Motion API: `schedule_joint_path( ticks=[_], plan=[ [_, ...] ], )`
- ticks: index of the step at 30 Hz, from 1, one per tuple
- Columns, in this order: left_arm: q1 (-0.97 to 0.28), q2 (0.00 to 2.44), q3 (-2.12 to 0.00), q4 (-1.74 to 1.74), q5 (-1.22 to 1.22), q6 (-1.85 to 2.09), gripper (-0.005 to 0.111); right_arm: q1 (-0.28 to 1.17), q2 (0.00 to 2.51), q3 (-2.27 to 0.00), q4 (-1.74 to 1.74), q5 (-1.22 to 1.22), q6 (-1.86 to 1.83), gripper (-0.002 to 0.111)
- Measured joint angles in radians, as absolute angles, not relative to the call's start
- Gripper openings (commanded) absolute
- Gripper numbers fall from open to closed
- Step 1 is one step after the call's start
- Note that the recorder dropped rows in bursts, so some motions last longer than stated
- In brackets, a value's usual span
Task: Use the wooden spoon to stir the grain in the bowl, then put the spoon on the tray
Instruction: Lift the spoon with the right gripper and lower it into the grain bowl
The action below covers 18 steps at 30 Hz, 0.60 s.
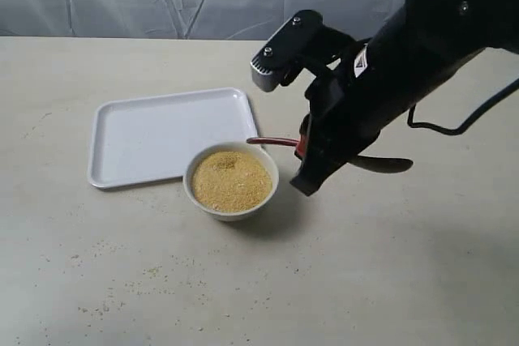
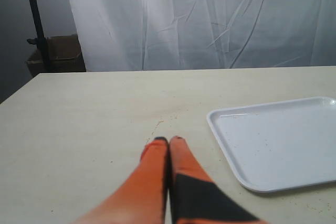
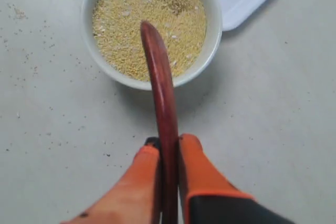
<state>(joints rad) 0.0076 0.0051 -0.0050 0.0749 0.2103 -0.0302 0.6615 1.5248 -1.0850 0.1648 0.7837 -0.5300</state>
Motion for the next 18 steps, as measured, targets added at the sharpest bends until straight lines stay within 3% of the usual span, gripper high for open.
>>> schedule_joint_path(
  ticks=[4, 14, 18],
  plan=[
    [0.008, 0.005, -0.005, 0.075, 0.21, -0.03, 0.0, 0.662, 1.525, -1.085, 0.169, 0.752, -0.421, 0.0],
    [0.008, 0.005, -0.005, 0.075, 0.21, -0.03, 0.0, 0.726, 1.745, -1.085, -0.015, 0.24, 0.634, -0.001],
    [0.008, 0.005, -0.005, 0.075, 0.21, -0.03, 0.0, 0.745, 1.829, -1.085, -0.114, 0.116, 0.824, -0.001]
  ],
)
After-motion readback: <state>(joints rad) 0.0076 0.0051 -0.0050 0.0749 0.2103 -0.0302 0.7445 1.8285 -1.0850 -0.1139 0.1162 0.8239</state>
